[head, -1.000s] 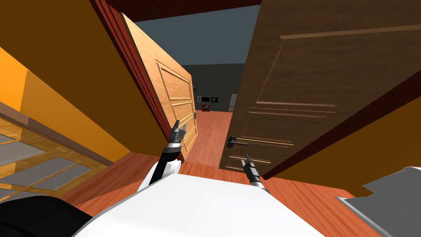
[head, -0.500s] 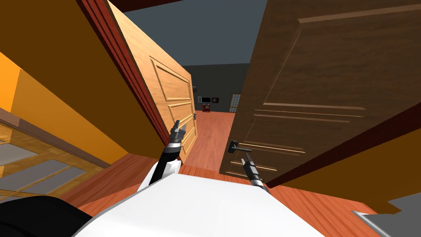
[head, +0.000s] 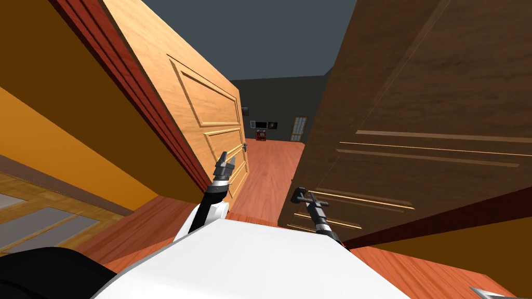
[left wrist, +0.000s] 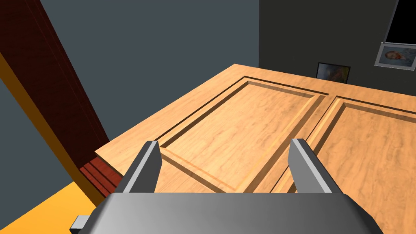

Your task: Push the door open

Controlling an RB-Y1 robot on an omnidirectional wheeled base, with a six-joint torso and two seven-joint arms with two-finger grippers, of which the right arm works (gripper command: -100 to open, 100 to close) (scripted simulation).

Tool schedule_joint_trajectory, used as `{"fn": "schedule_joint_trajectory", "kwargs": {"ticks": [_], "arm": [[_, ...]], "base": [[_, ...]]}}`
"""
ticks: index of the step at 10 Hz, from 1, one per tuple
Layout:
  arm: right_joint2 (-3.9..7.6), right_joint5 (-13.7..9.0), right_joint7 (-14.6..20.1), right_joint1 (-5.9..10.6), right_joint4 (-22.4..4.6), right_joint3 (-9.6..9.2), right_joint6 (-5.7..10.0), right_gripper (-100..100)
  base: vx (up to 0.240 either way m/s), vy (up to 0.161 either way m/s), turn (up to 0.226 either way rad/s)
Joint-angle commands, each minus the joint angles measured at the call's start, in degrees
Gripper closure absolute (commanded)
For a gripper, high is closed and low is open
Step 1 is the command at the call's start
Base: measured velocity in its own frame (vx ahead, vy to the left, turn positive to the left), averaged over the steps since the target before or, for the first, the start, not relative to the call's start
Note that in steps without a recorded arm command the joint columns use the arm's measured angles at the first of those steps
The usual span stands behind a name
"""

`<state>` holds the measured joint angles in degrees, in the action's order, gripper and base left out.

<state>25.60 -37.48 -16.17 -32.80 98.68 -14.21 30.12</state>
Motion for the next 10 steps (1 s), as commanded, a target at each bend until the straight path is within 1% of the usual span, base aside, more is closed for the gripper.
{"fn": "schedule_joint_trajectory", "kwargs": {"ticks": [1, 6, 7, 8, 10], "arm": [[0.01, 0.0, 0.0, -0.05, 0.0, -0.03, 0.05, 100], [0.01, 0.0, 0.0, -0.05, 0.0, -0.03, 0.05, 100], [-0.25, 0.0, 0.0, 0.65, -0.5, 0.93, -0.31, 100], [-0.34, 0.0, 0.0, 0.80, -0.6, 1.18, -0.41, 100], [-0.85, -0.1, 0.0, 1.64, -1.5, 2.59, -0.98, 100]], "base": [[-0.011, 0.005, -0.003], [-0.008, 0.002, 0.004], [0.110, 0.022, -0.038], [0.155, 0.035, -0.055], [0.164, 0.035, -0.046]]}}
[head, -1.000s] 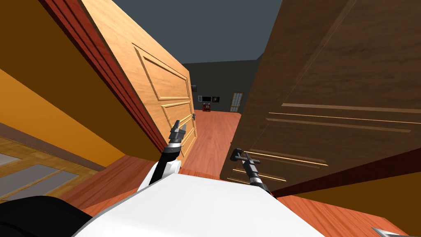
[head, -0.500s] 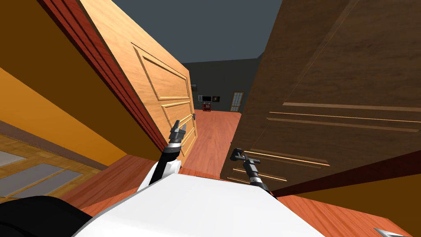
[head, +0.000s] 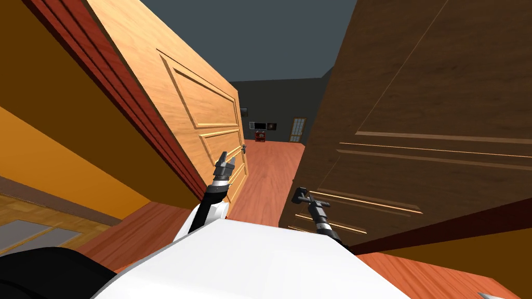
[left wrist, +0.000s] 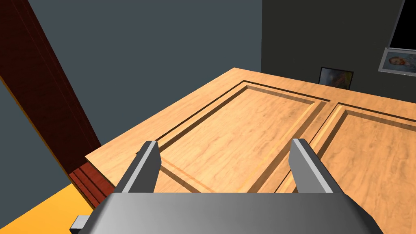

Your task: Push the door open

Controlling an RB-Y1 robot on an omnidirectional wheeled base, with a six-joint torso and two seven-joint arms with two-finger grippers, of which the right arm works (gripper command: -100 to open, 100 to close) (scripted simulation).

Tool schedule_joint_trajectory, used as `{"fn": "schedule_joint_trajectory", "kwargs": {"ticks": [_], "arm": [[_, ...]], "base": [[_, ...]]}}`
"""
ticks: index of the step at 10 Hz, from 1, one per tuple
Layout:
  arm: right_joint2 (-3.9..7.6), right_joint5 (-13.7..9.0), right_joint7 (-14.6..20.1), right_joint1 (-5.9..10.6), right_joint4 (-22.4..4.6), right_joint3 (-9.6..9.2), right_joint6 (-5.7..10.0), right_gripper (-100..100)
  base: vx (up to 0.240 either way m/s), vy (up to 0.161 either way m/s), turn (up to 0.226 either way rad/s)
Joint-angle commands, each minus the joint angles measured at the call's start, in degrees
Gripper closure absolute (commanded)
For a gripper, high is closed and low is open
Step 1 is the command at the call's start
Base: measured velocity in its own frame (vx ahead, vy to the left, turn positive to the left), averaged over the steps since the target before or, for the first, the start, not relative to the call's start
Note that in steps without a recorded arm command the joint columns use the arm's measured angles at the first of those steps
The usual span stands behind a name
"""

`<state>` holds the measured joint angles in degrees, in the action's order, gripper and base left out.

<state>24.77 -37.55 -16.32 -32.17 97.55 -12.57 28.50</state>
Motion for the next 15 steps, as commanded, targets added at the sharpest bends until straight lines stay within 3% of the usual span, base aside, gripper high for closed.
{"fn": "schedule_joint_trajectory", "kwargs": {"ticks": [1, 15], "arm": [[-0.35, 0.0, 0.2, 1.54, -1.0, 1.84, 0.27, 100], [-3.77, -0.3, 0.5, 7.12, -6.8, 11.21, -3.53, 100]], "base": [[0.224, 0.032, -0.062], [0.117, 0.050, -0.053]]}}
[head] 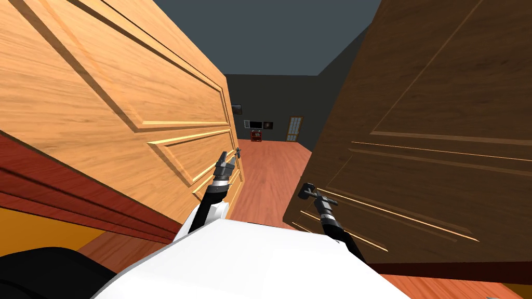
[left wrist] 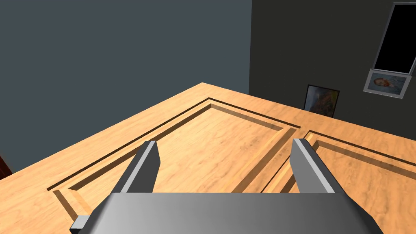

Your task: Push the door open

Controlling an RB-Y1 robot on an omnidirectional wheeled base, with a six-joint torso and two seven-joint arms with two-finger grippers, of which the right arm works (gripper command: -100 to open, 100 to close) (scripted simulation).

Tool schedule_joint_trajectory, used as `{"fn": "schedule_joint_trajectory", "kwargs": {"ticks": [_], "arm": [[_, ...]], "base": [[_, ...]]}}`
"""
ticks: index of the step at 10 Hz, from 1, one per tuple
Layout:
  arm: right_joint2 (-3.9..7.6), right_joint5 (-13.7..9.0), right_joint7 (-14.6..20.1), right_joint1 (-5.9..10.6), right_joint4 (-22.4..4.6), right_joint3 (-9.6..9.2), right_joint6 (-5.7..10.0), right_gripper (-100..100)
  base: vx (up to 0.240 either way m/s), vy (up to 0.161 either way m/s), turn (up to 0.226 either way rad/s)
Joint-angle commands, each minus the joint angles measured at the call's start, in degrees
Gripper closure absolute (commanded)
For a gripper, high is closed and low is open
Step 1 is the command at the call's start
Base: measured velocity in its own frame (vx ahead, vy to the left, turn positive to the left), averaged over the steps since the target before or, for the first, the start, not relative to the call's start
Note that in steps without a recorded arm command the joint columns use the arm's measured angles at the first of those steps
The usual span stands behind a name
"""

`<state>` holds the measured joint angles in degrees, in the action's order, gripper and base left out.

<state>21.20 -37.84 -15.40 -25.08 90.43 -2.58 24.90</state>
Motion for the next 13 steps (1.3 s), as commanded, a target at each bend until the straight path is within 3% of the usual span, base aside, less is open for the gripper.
{"fn": "schedule_joint_trajectory", "kwargs": {"ticks": [1, 13], "arm": [[-0.42, 0.0, -0.4, 0.40, -0.1, 1.84, -0.18, 100], [-3.29, -0.3, -0.1, 5.07, -5.0, 9.68, -3.36, 100]], "base": [[0.092, 0.049, -0.055], [0.120, 0.048, -0.055]]}}
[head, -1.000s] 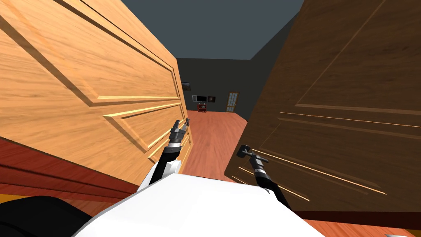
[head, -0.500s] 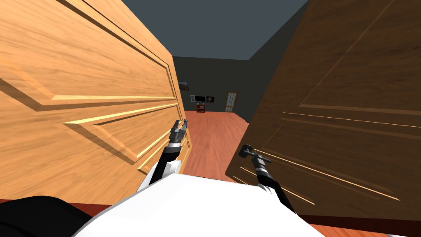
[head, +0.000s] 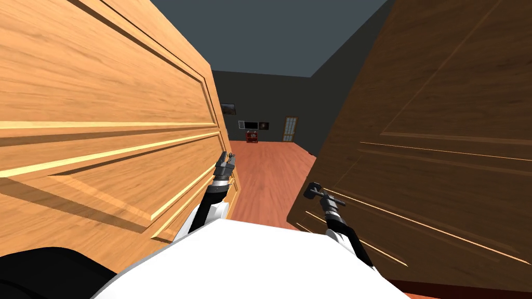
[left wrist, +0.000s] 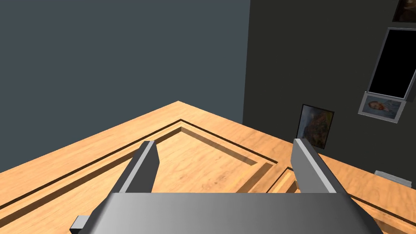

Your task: Push the door open

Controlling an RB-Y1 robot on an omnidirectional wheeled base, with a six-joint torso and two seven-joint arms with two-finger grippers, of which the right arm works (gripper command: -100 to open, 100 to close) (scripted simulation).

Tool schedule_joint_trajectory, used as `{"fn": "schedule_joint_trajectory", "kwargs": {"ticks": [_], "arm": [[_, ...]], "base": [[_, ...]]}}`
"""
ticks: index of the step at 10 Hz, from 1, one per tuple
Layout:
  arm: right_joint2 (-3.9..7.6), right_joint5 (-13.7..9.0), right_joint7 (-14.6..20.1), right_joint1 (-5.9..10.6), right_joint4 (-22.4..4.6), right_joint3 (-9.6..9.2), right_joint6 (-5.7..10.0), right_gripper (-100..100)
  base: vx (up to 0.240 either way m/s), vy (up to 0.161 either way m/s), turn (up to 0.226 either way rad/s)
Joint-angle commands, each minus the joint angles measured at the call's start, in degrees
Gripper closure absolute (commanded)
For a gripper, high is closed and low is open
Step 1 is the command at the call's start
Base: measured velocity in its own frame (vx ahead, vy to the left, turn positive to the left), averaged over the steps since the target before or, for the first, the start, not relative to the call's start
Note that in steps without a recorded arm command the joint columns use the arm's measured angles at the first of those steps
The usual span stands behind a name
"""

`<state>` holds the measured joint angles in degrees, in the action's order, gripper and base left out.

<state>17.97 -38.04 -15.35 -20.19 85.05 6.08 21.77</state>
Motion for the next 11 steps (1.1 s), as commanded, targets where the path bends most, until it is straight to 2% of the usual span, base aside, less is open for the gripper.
{"fn": "schedule_joint_trajectory", "kwargs": {"ticks": [1, 2, 3, 11], "arm": [[-0.31, -0.1, -0.2, 0.59, -0.1, 1.70, -0.51, 100], [-0.43, -0.1, -0.2, 0.79, -0.3, 2.03, -0.65, 100], [-0.61, 0.0, -0.3, 0.60, -0.4, 1.60, -0.69, 100], [-1.04, -0.8, -0.8, 1.37, -2.3, 6.04, -0.77, 100]], "base": [[0.168, 0.066, -0.064], [0.169, 0.051, -0.072], [0.077, 0.012, -0.030], [0.160, -0.002, -0.042]]}}
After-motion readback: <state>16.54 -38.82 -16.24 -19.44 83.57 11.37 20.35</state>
